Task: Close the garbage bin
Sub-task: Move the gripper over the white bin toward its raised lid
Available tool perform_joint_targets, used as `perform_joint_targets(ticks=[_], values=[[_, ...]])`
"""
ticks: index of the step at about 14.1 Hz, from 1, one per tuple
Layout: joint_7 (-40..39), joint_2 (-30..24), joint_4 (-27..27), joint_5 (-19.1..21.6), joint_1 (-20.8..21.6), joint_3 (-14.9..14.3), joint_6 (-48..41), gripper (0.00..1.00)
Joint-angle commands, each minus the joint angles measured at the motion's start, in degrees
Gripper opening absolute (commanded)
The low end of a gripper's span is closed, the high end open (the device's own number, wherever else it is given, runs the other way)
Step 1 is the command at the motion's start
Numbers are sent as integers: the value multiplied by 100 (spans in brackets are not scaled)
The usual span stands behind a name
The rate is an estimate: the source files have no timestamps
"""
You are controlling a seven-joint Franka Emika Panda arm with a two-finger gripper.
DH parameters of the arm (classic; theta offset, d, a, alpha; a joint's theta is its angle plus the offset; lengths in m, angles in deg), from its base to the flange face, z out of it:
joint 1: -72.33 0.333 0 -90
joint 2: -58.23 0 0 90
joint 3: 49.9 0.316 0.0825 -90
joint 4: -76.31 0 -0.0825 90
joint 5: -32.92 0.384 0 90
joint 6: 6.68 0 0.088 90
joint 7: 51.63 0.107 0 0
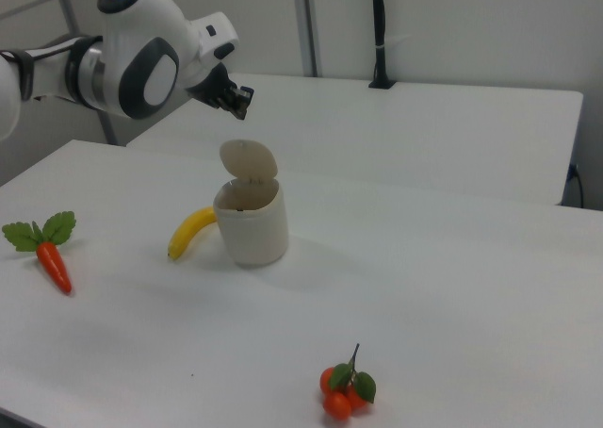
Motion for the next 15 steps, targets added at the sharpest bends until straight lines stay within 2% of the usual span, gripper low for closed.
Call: perform_joint_targets(ticks=[1,8,12,15], values=[[16,227,-24,11,4,-7,448,0],[-45,455,28,-42,-14,-16,501,0],[-46,368,204,-59,-58,-16,414,0],[-63,192,187,-86,-67,-16,-595,1]])
